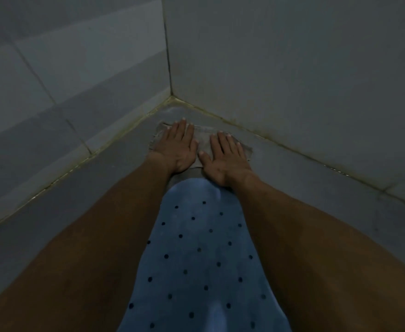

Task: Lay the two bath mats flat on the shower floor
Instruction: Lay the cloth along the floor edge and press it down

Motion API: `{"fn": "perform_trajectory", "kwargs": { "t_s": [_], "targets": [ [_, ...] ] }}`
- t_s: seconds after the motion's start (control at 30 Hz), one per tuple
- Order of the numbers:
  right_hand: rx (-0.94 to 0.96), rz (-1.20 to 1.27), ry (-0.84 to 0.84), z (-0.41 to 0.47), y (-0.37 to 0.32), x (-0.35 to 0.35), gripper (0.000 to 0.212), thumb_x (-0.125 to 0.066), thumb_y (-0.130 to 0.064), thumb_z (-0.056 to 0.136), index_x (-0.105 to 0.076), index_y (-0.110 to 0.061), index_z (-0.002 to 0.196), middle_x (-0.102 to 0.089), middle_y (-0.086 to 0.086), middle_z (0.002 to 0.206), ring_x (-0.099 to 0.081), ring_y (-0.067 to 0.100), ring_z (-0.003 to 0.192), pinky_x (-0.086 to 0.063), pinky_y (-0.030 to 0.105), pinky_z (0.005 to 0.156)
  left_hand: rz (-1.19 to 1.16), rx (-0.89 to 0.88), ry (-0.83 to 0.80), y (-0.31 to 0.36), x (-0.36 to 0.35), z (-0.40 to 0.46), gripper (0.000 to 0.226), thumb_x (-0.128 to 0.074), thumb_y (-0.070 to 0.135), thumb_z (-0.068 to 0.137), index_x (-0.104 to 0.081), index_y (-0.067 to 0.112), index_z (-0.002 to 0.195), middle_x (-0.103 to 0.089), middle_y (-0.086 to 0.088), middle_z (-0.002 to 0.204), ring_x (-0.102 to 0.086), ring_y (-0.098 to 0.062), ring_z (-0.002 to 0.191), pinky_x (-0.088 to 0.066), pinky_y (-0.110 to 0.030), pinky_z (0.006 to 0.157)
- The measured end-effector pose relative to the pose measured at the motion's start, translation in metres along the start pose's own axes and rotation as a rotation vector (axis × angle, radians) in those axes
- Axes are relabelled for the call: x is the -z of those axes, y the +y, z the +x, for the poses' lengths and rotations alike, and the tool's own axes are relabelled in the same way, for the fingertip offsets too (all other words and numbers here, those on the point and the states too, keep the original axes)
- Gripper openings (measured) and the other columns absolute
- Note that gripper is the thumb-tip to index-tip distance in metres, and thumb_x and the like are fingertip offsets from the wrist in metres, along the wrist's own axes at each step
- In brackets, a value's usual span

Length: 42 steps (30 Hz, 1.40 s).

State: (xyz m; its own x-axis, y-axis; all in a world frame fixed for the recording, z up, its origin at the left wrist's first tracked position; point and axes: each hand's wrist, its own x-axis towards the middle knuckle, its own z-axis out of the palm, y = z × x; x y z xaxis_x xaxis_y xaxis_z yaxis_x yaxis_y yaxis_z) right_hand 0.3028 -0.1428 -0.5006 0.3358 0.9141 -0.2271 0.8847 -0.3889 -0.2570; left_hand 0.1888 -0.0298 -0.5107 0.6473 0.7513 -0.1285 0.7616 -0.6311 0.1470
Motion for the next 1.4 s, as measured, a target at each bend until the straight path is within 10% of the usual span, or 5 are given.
{"fn": "perform_trajectory", "kwargs": {
  "t_s": [1.4],
  "targets": [
    [-0.329,0.025,0.066,-0.289,0.278,0.013,0.067,-0.015,-0.061,0.101,0.005,-0.032,0.158,0.012,-0.009,0.165,0.014,0.009,0.151,0.011,0.035,0.120,-0.006,-0.381,-0.073,0.357,-0.058,-0.127,0.067,-0.011,0.041,0.102,0.009,0.003,0.153,0.020,-0.018,0.159,0.019,-0.030,0.148,0.010,-0.045,0.120]
  ]
}}
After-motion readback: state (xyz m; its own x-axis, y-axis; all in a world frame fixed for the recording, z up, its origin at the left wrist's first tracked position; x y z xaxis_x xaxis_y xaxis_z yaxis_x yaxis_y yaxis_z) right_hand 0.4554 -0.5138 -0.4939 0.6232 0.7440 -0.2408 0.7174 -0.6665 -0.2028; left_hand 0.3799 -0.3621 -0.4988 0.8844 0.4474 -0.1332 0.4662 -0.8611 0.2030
